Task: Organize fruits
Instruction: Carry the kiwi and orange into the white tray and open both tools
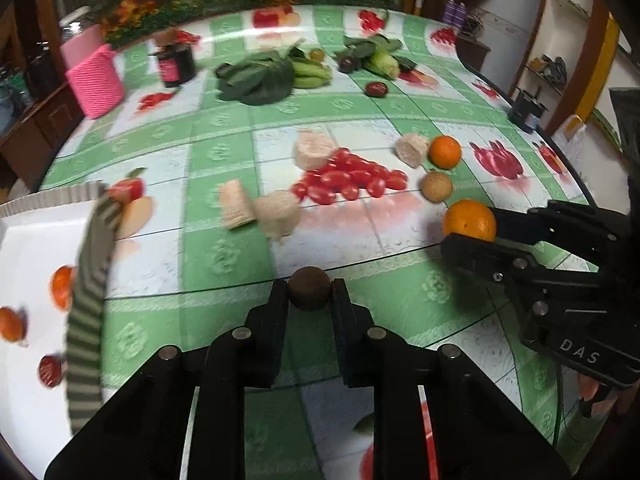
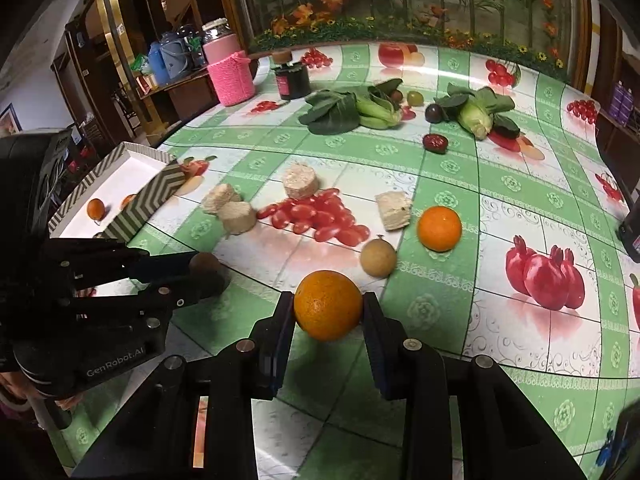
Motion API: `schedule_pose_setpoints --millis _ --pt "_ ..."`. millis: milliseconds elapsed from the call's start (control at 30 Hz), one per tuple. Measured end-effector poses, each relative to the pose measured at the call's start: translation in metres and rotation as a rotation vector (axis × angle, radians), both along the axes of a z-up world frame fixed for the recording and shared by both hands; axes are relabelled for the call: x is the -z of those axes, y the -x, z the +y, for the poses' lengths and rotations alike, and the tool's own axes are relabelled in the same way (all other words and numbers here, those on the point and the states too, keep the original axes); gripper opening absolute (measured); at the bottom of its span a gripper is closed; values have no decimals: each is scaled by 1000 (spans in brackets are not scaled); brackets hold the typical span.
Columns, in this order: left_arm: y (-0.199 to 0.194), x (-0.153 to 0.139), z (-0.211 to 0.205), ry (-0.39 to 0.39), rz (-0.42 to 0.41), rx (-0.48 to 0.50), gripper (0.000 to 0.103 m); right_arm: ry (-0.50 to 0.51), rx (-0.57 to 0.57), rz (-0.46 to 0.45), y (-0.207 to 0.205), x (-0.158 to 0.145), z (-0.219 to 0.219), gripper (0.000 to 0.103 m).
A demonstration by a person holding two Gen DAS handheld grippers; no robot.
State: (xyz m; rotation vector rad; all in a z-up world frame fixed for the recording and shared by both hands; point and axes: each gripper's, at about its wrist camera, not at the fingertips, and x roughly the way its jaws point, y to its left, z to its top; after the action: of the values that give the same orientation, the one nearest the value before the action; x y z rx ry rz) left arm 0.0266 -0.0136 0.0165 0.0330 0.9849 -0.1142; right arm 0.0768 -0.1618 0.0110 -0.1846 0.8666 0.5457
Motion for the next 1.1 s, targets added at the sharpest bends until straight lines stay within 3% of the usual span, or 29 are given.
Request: schedule_pose_setpoints --millis 633,1100 --pt "44 -31 66 11 -88 -153 18 38 -58 -67 33 -16 62 34" --pt "64 -38 125 -11 -110 -266 19 71 -133 -98 43 -24 106 34"
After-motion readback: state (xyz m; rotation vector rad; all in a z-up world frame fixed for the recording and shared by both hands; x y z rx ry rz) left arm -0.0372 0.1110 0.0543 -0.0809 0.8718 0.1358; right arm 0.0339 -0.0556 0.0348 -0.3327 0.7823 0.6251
